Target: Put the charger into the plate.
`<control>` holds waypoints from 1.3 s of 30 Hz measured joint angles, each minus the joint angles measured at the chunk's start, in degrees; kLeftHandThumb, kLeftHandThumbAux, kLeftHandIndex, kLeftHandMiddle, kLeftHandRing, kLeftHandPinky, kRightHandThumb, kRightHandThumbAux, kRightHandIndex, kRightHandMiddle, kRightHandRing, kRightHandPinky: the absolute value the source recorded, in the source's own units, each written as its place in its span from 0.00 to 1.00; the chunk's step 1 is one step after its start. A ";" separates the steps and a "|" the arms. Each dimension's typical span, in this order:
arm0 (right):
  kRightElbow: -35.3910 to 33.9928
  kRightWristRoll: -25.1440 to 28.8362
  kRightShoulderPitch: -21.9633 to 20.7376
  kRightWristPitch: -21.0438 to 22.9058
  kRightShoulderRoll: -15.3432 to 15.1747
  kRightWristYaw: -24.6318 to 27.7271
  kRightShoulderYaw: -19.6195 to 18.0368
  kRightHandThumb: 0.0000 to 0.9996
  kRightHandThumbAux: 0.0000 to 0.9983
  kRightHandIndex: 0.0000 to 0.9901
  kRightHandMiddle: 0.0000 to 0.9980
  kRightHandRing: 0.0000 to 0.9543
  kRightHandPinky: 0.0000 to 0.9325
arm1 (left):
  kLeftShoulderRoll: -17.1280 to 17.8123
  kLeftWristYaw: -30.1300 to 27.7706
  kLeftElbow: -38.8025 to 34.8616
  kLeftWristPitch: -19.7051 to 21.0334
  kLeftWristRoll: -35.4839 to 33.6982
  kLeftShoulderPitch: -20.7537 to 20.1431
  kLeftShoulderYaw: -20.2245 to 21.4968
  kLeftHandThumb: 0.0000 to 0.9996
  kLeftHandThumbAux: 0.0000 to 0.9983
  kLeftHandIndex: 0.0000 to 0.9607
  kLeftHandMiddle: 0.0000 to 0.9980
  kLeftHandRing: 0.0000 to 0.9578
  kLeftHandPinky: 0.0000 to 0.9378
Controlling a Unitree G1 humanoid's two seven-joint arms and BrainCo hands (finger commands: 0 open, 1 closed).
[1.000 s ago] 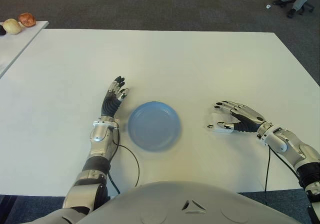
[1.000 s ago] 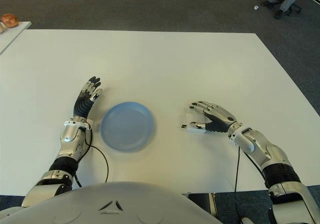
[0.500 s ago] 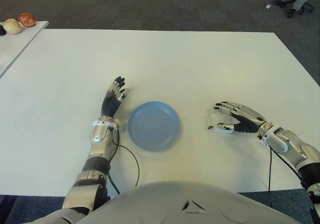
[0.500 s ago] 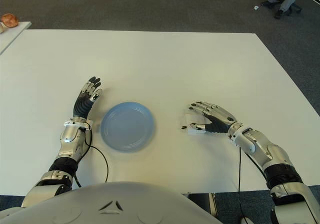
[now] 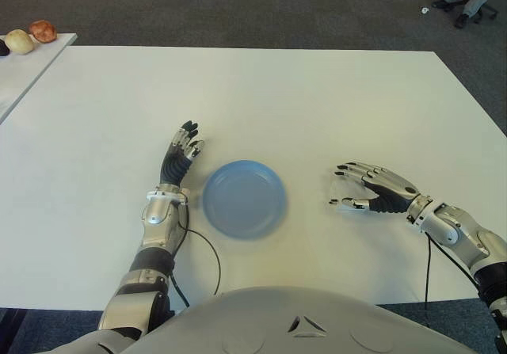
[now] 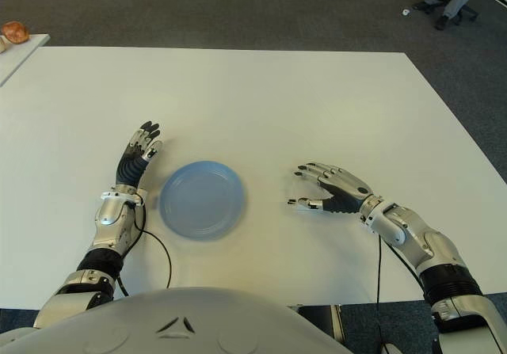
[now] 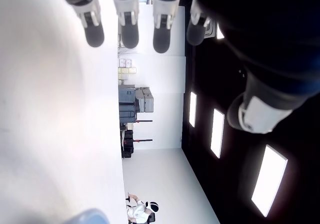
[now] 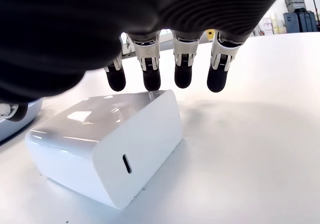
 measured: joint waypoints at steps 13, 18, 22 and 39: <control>-4.56 0.84 2.34 0.21 -0.14 1.30 -1.60 0.14 0.13 0.00 0.00 0.00 0.00 | 0.03 -0.19 0.02 0.01 0.03 0.00 -0.02 0.00 0.56 0.05 0.10 0.08 0.08; -5.74 0.80 3.23 0.21 -0.19 1.30 -2.21 0.14 0.12 0.00 0.00 0.00 0.00 | 0.05 -0.19 0.02 0.11 0.04 -0.02 -0.06 0.00 0.55 0.05 0.10 0.08 0.08; -6.29 0.57 3.76 0.21 -0.19 1.30 -2.34 0.14 0.12 0.00 0.00 0.00 0.00 | 0.05 -0.19 0.02 0.11 0.04 -0.02 -0.06 0.00 0.55 0.05 0.10 0.09 0.08; -7.36 -1.02 4.12 0.17 -0.22 0.75 -2.64 0.14 0.13 0.00 0.00 0.00 0.00 | 0.07 -0.50 0.37 0.11 -0.03 -0.26 0.11 0.00 0.53 0.06 0.10 0.09 0.10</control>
